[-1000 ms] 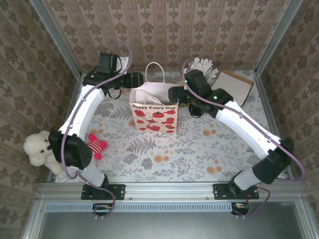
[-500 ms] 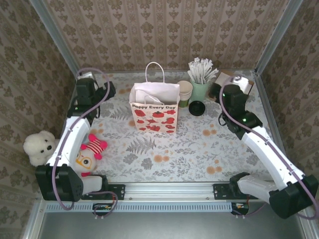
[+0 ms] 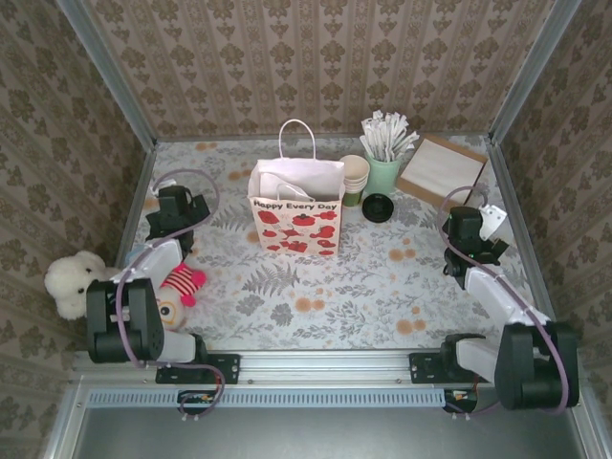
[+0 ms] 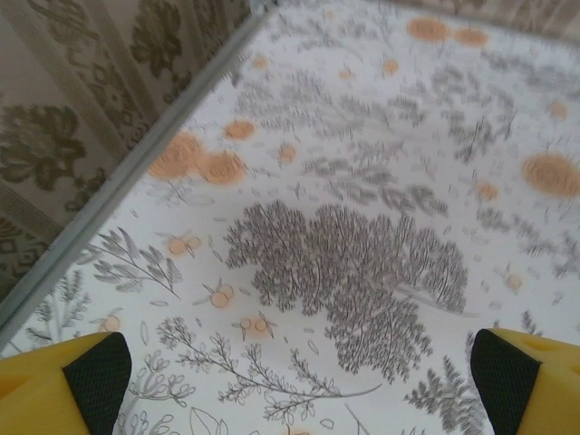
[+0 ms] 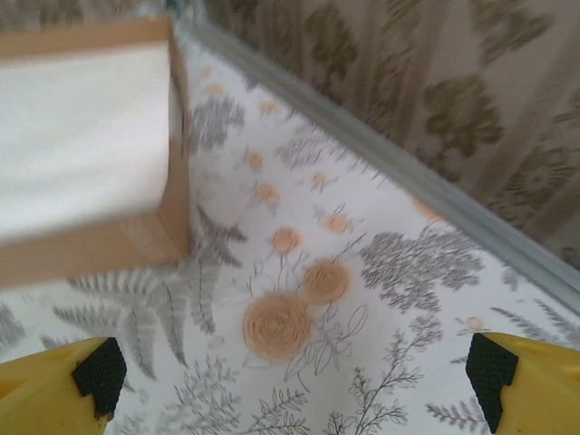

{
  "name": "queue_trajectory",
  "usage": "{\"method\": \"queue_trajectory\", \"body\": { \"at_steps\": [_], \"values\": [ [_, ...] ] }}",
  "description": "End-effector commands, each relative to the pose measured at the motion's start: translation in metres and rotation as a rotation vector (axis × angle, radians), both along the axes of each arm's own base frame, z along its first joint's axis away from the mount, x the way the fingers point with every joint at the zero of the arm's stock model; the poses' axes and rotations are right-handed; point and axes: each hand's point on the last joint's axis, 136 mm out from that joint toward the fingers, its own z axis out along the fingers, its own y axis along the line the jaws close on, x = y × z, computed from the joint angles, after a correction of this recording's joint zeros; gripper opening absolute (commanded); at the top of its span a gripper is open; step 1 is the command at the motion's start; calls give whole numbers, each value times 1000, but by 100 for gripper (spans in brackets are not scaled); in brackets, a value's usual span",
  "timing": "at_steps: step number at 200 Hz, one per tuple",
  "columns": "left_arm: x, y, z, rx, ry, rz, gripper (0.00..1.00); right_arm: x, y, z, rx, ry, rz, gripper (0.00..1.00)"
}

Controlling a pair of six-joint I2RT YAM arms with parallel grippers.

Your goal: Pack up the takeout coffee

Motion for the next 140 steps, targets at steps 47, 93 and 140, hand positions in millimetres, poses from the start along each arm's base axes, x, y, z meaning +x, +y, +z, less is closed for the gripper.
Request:
{"method": "queue_trajectory", "body": {
  "at_steps": [47, 93, 140],
  "values": [
    [28, -33, 11, 7, -79, -306, 100, 77, 47, -4, 28, -49, 414, 100],
    [-2, -34, -14, 52, -144, -325, 100, 93, 80, -2, -16, -103, 597, 100],
    [-5, -43, -6, 63, -265, -396, 100, 90, 117, -7, -110, -198, 745, 100]
  ]
}}
